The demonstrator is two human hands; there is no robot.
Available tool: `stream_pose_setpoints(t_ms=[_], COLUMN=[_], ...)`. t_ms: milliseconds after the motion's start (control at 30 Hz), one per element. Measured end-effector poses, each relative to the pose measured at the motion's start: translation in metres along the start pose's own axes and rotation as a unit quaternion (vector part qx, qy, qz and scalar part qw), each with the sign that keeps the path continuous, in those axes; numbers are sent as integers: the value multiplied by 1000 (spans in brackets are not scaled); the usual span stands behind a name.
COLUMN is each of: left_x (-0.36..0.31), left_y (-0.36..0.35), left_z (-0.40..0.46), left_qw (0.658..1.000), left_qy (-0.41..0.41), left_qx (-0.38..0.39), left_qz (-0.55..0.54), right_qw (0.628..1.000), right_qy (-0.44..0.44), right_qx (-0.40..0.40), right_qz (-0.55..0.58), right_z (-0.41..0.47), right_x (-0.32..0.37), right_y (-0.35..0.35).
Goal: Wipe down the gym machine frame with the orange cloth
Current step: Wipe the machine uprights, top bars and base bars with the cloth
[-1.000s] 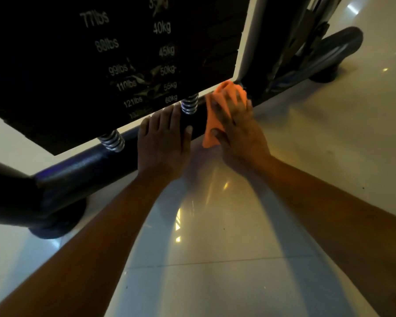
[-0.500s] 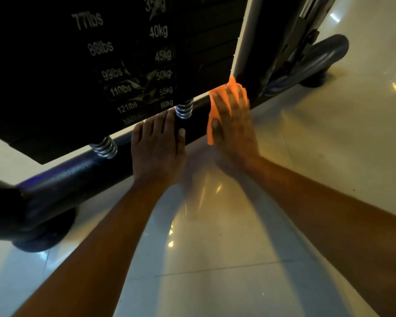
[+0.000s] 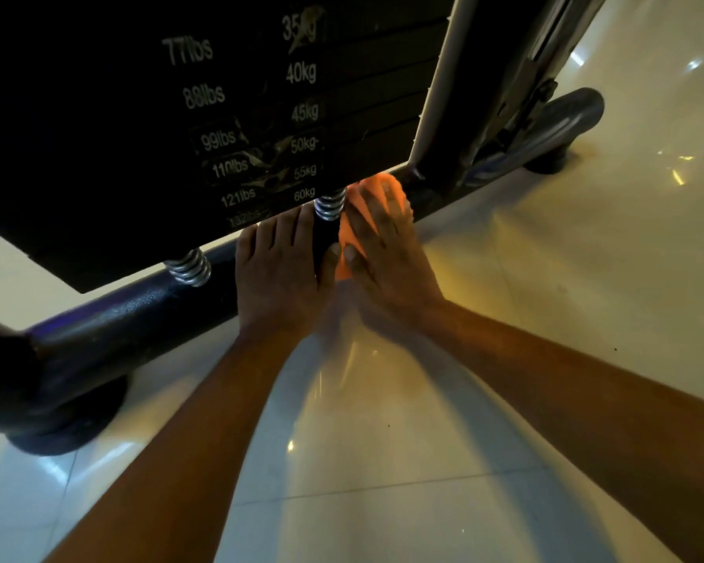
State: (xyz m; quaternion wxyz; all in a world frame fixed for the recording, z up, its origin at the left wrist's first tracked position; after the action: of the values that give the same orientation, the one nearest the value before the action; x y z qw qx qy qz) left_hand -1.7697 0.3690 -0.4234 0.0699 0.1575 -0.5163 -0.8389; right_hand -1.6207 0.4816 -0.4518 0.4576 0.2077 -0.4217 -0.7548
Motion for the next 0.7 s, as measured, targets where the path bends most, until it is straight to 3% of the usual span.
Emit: stream_pose_setpoints(t_ms=[67,133,267,333,433,533,633,700], left_x=[0,-1,-6,-14,-25,-25,-22,-22], left_y=[1,1,1,-2,-7,-8,-8,-9], left_z=[-1,-1,-7,-14,-20,-22,-23,-23], left_qw=[1000,1000,999,998,997,997,997,997], left_qy=[-2,0,15,42,67,65,64,66], left_qx=[2,5,9,-4,-13,-12,-12,-9], left_qz=[5,22,46,48,44,48,46,45], right_qw=[998,998,997,998,997,994,992,993], right_qy=[31,-2,-70,-54,-9,-64,-107,-83], right_qx=[40,49,-17,14,69,85,41,49], right_qz=[-30,-43,-6,16,-22,-1,43,64], right_z=[4,9,2,-7,-4,0,1,0], right_x=[-29,-59,-21,-6,-45,-74,-37,-20], right_y=[4,8,6,1,10,20,13,10])
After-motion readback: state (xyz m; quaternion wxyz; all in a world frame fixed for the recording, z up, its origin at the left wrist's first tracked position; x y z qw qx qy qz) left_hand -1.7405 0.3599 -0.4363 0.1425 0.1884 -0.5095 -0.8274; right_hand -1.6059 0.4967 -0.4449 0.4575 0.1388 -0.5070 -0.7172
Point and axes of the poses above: each hand's wrist, its own z-axis towards the middle knuckle, its own y-axis out of the back of the hand, x = y × z, the point moved 1 cm from there along z, towards the middle knuckle, and after that the axes turned 3 degrees about -z, right-handed, at the moved point
